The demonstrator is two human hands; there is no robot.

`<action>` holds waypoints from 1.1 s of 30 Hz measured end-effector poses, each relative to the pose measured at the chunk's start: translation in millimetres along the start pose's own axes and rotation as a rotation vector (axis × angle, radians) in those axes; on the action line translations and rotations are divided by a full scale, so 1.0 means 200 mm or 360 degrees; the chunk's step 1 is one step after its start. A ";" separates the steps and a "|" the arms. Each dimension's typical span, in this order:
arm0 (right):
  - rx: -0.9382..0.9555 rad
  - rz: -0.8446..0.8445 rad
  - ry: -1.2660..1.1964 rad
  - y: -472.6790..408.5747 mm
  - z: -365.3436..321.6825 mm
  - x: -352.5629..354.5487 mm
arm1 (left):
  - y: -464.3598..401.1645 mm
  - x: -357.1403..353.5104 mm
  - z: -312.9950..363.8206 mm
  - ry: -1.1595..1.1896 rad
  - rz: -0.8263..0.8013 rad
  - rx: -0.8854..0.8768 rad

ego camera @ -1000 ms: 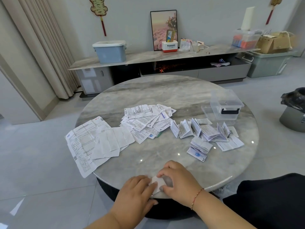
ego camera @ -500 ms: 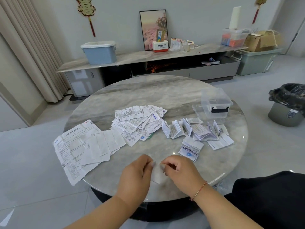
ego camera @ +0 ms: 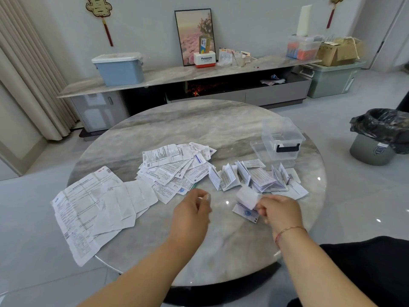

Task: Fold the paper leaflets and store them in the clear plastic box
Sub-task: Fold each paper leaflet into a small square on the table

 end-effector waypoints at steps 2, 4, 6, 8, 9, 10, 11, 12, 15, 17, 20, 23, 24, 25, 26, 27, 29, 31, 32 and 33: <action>-0.0189 0.0098 -0.0029 -0.07 0.07 0.08 | -0.01 0.15 -0.06 -0.0259 0.0183 0.0007; -0.0316 0.0089 -0.0010 -0.13 0.14 0.09 | -0.01 0.31 -0.14 -0.0603 0.0343 0.0067; -0.0384 0.0052 -0.0011 -0.16 0.17 0.08 | -0.03 0.43 -0.25 -0.0969 0.0378 0.0210; -0.0357 0.0073 0.0092 -0.16 0.14 0.08 | -0.04 0.52 -0.35 -0.1215 0.0344 0.0358; -0.0259 0.0138 0.0200 -0.14 0.09 0.09 | -0.06 0.55 -0.38 -0.1287 0.0318 0.0388; -0.0122 0.0279 0.0324 -0.12 0.03 0.11 | -0.08 0.58 -0.41 -0.1322 0.0299 0.0402; 0.0044 0.0441 0.0362 -0.06 -0.03 0.12 | -0.10 0.60 -0.44 -0.1325 0.0270 0.0432; 0.0209 0.0537 0.0327 0.01 -0.09 0.11 | -0.12 0.61 -0.46 -0.1311 0.0232 0.0488; 0.0593 0.0350 0.0645 0.13 -0.16 -0.08 | -0.17 0.63 -0.48 -0.1413 0.0139 0.0648; 0.0778 0.0123 0.1148 0.19 -0.12 -0.25 | -0.19 0.64 -0.46 -0.1541 0.0148 0.0644; 0.0903 -0.0010 0.1742 0.19 0.01 -0.37 | -0.22 0.64 -0.46 -0.1626 0.0146 0.0597; 0.0834 0.0016 0.1950 0.12 0.04 -0.33 | -0.21 0.64 -0.42 -0.1701 0.0131 0.0526; 0.0795 0.0009 0.1939 0.08 0.04 -0.31 | -0.20 0.65 -0.40 -0.1728 0.0151 0.0486; 0.0738 -0.0011 0.1900 0.04 0.03 -0.28 | -0.18 0.65 -0.36 -0.1770 0.0192 0.0428; 0.0701 -0.0016 0.1856 0.02 0.02 -0.26 | -0.15 0.66 -0.33 -0.1797 0.0235 0.0340; 0.0720 0.0001 0.1819 0.02 0.01 -0.24 | -0.12 0.65 -0.30 -0.1817 0.0277 0.0210; 0.0874 0.0087 0.1780 0.07 -0.03 -0.25 | -0.03 0.60 -0.22 -0.1838 0.0352 -0.0072; 0.1157 0.0180 0.1785 0.18 -0.09 -0.30 | 0.05 0.52 -0.17 -0.1833 0.0322 -0.0291; 0.1260 0.0162 0.1785 0.22 -0.10 -0.34 | 0.09 0.46 -0.15 -0.1843 0.0298 -0.0412; 0.1335 0.0123 0.1783 0.26 -0.10 -0.38 | 0.13 0.42 -0.13 -0.1856 0.0269 -0.0498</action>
Point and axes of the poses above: each hand's wrist, its own y-axis away from the middle knuckle, its own x-axis out of the back of the hand, z = x × y, the point moved 8 cm from there along -y, towards the middle knuckle, and after that the axes turned 14 degrees about -z, right-handed, at the moved point
